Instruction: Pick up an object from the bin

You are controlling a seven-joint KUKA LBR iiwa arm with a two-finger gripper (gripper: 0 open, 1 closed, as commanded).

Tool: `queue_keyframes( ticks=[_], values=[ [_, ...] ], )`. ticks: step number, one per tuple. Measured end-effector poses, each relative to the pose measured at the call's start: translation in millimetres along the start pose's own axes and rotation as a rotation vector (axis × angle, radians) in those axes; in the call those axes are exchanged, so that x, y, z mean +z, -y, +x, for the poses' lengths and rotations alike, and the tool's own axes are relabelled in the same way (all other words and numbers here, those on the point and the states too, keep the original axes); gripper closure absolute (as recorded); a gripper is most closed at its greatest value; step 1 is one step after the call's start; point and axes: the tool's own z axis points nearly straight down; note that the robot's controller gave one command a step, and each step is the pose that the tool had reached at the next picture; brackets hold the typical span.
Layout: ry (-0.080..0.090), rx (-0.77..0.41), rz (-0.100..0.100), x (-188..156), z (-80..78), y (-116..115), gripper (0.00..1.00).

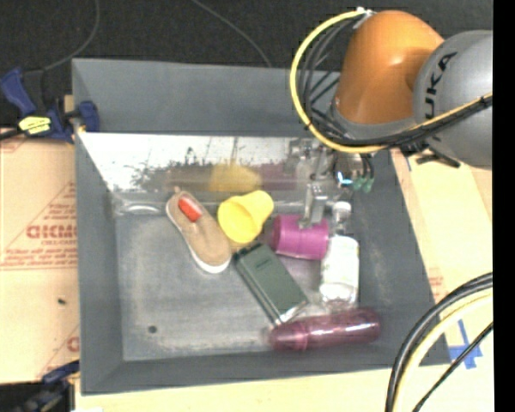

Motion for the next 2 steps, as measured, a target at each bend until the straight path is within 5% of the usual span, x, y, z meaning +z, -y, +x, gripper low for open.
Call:
queue_keyframes(
  ticks=[1, 2],
  values=[
    [0.0, 0.0, 0.0, 0, 0.0, 0, 0.0],
    [-0.004, -0.007, 0.002, 66, 39.0, 49, 0.0]
  ],
)
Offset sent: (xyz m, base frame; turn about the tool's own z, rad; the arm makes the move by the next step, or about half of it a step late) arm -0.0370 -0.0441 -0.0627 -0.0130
